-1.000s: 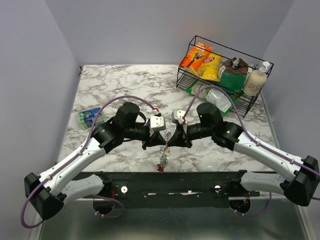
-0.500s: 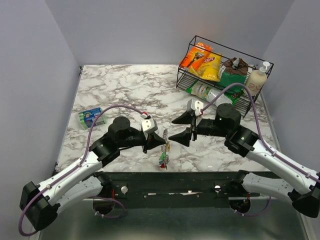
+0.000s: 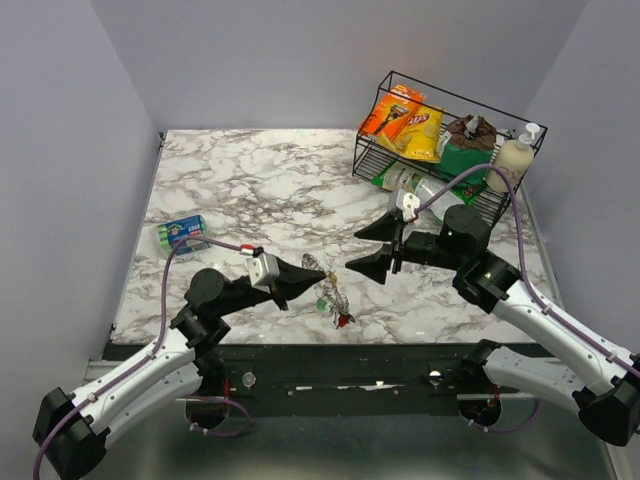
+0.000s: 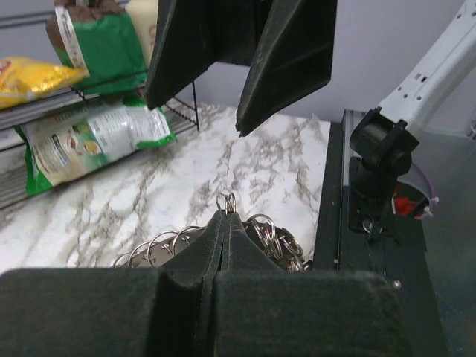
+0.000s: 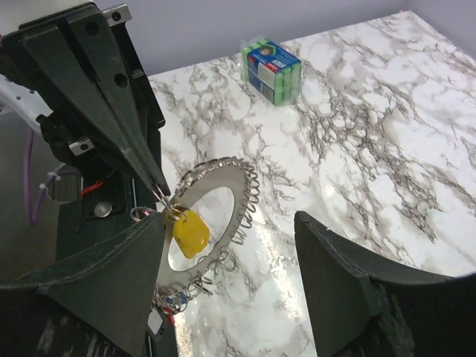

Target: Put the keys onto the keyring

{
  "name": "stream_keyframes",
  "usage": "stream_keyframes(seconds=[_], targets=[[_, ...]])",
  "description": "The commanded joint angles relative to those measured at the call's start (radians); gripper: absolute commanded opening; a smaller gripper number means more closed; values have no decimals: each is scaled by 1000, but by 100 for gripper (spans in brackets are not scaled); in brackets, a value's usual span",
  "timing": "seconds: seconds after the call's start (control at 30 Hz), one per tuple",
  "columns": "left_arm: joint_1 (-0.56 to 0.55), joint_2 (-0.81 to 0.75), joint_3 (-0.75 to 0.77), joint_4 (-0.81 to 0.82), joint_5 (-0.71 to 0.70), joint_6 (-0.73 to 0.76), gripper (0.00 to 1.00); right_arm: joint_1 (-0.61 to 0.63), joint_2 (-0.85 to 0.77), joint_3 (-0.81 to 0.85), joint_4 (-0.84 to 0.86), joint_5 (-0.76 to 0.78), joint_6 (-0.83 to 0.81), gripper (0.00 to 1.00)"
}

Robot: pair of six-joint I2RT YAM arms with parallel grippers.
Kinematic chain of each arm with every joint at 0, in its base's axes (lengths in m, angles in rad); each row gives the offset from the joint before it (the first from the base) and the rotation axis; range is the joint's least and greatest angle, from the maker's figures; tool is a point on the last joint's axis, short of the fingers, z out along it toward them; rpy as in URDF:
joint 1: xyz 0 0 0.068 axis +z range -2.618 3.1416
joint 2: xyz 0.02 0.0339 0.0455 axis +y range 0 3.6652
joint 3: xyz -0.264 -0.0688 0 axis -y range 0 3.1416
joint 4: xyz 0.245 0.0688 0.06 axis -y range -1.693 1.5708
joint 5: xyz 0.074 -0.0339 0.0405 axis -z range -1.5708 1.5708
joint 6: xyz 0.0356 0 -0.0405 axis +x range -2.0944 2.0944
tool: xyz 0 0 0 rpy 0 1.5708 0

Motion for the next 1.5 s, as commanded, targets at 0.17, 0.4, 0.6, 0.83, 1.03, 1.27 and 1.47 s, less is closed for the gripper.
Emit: stream_keyframes(seconds=[0.17, 0.4, 0.6, 0.83, 1.03, 1.27, 1.47], targets=[[-5, -19, -110, 509, 98, -40, 0, -30, -41, -64, 204, -317, 15, 77], [-3, 42, -82, 562, 192, -72, 0, -30, -14, -47, 253, -487, 53, 70], [-3, 99, -58, 605, 248, -106, 0, -30, 34, -24, 239, -535, 50, 60], [-3, 116, -42, 610, 261, -107, 0, -30, 43, -38, 228, -507, 43, 54], [-3, 123, -38, 604, 264, -107, 0, -30, 48, -39, 224, -513, 47, 50], [-3, 122, -33, 586, 261, -100, 0, -31, 52, -44, 222, -518, 50, 47], [-3, 119, -33, 578, 258, -95, 0, -30, 52, -51, 224, -516, 49, 45]])
